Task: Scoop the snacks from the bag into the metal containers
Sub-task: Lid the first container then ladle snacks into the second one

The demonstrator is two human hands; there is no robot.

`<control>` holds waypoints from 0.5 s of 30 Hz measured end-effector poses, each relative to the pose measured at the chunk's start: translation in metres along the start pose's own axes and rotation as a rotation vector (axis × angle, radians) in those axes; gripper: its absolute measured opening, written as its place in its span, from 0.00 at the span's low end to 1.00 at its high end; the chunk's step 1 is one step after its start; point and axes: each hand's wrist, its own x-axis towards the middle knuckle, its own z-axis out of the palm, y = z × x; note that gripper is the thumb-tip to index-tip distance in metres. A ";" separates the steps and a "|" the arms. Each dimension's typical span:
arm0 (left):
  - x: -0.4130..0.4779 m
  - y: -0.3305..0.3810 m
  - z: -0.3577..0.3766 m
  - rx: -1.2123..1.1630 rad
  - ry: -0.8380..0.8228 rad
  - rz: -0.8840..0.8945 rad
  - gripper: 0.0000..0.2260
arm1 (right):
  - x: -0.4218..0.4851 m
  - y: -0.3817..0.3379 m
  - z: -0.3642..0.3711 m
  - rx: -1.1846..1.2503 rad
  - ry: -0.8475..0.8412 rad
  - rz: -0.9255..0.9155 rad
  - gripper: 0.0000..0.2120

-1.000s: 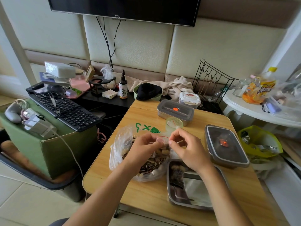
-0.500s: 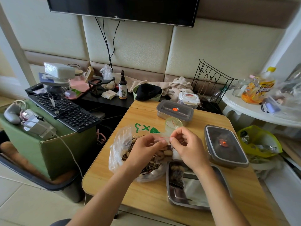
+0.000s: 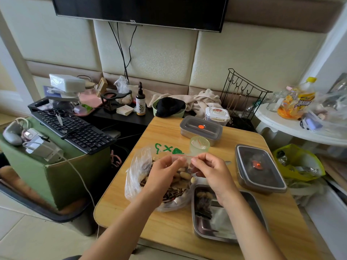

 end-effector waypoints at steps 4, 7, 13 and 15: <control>0.000 0.002 -0.001 0.015 -0.008 0.001 0.08 | -0.001 -0.001 0.002 0.060 -0.034 0.038 0.06; 0.000 0.001 -0.002 -0.008 0.046 -0.027 0.08 | -0.001 0.001 0.002 0.139 -0.051 0.099 0.06; -0.003 0.004 0.001 0.030 0.025 -0.008 0.08 | -0.002 0.002 0.004 0.179 -0.004 0.107 0.06; -0.004 0.004 0.002 0.043 0.019 0.004 0.08 | -0.002 0.002 0.004 0.167 0.017 0.083 0.06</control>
